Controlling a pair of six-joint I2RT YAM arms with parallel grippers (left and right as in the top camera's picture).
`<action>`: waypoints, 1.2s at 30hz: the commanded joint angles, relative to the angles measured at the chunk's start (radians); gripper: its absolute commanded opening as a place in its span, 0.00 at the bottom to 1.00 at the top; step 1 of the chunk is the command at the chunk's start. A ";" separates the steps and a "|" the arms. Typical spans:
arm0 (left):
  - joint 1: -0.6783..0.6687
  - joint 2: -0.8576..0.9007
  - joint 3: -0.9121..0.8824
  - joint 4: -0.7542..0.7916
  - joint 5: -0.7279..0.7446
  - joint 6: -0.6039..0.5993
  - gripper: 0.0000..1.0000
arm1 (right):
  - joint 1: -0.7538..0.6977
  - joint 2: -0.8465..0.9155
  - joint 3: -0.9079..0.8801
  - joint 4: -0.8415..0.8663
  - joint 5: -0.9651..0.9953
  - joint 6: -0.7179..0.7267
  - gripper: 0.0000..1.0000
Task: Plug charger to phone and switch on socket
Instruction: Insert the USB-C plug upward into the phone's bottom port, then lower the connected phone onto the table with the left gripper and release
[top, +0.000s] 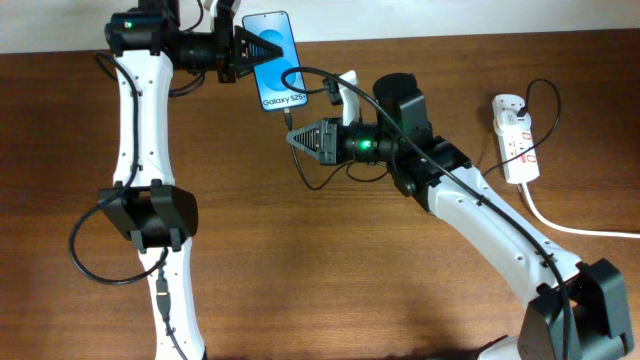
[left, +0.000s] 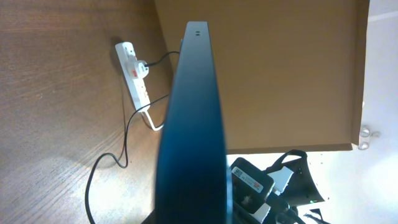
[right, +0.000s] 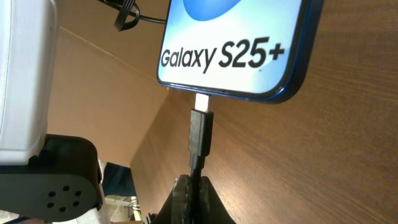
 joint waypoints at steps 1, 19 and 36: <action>-0.002 -0.018 0.019 0.009 0.052 0.026 0.00 | -0.006 -0.030 0.024 0.008 -0.013 -0.010 0.04; -0.021 -0.018 0.019 -0.002 0.063 0.049 0.00 | -0.050 -0.030 0.024 0.019 0.009 -0.010 0.04; -0.013 -0.018 0.019 -0.061 0.002 0.089 0.00 | -0.051 -0.030 0.024 0.002 0.005 0.001 0.33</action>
